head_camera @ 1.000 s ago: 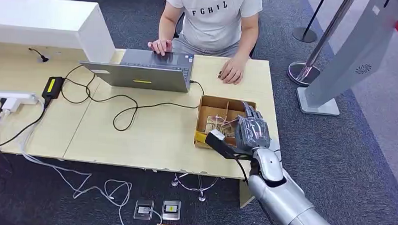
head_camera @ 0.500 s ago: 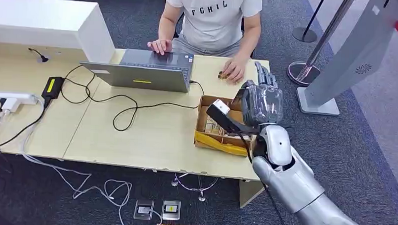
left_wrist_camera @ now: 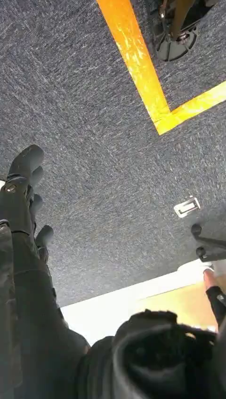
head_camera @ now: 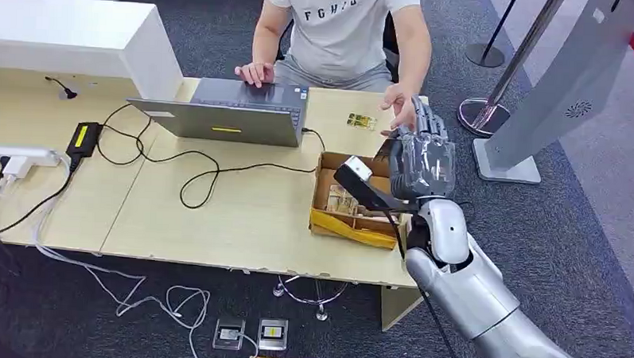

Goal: Pass the card to the sensor for recognition and then transmit it.

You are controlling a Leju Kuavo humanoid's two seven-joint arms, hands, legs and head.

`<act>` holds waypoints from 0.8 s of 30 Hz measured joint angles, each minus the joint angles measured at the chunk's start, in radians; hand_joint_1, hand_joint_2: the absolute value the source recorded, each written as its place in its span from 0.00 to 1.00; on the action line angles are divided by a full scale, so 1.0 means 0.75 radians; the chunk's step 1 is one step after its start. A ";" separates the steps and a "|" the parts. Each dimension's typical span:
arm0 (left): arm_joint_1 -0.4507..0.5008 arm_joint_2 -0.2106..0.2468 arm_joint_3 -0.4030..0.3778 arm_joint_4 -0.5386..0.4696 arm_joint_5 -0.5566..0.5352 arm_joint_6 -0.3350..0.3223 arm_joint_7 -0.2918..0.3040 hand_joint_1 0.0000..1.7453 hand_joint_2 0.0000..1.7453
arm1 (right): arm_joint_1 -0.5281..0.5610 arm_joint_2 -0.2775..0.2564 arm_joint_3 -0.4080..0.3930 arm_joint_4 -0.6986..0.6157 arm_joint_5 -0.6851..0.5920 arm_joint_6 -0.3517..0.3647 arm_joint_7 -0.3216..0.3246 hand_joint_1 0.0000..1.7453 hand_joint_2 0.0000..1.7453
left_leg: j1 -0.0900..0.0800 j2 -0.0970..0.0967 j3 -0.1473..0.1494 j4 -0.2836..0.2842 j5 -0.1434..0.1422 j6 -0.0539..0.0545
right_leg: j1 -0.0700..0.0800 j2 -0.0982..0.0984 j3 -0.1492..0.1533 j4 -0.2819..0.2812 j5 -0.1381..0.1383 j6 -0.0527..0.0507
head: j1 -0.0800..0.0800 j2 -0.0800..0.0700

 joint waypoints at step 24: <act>0.000 0.000 0.001 0.001 0.005 -0.002 0.004 0.00 0.00 | 0.000 0.012 -0.001 0.045 0.064 -0.054 -0.011 0.00 1.00 | 0.000 0.000 0.000 0.000 0.000 0.000 | 0.000 0.000 0.000 0.000 0.000 0.000 | 0.000 0.000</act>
